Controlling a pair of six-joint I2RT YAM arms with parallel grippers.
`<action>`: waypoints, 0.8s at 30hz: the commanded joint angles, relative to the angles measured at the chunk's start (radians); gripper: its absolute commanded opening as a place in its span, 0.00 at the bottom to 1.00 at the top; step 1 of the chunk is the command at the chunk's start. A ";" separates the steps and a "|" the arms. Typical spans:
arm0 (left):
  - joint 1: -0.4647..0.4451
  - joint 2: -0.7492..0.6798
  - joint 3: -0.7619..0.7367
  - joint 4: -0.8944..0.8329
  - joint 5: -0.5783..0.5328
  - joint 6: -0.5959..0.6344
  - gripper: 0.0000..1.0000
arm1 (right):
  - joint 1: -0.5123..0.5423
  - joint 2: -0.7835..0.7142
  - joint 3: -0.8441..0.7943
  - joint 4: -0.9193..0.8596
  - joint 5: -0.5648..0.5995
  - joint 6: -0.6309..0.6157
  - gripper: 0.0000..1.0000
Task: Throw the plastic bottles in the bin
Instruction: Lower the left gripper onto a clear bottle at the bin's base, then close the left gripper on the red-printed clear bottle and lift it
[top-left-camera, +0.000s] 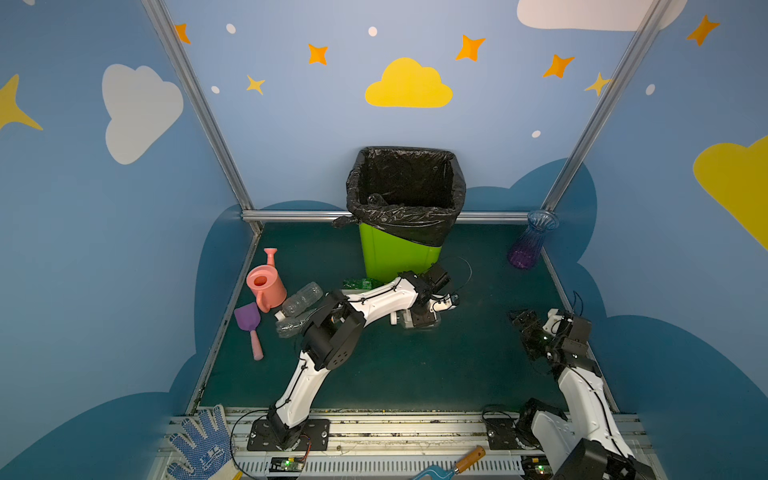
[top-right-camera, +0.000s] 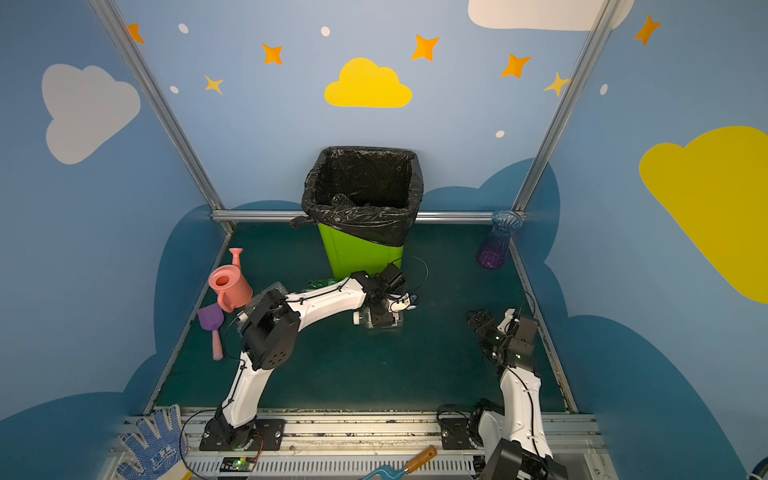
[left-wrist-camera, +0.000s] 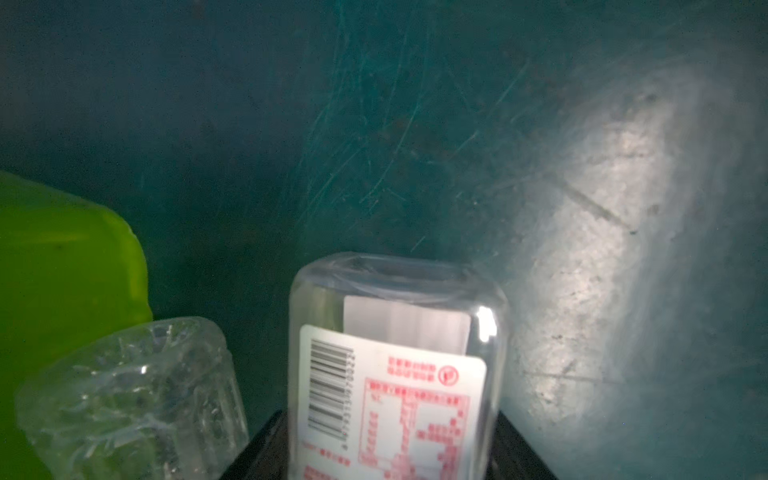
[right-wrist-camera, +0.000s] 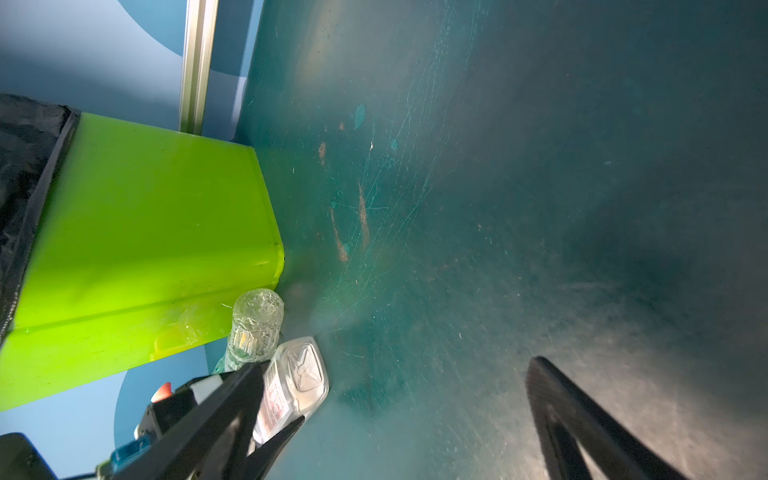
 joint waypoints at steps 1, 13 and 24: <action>-0.009 0.001 0.010 -0.053 0.043 -0.022 0.54 | -0.005 -0.022 0.005 -0.014 -0.006 0.001 0.97; -0.033 -0.012 0.032 -0.118 0.053 -0.162 0.59 | -0.007 -0.038 -0.008 -0.016 -0.013 0.005 0.97; -0.037 -0.021 0.043 -0.124 0.020 -0.126 0.85 | -0.011 -0.015 -0.001 -0.019 -0.024 0.002 0.97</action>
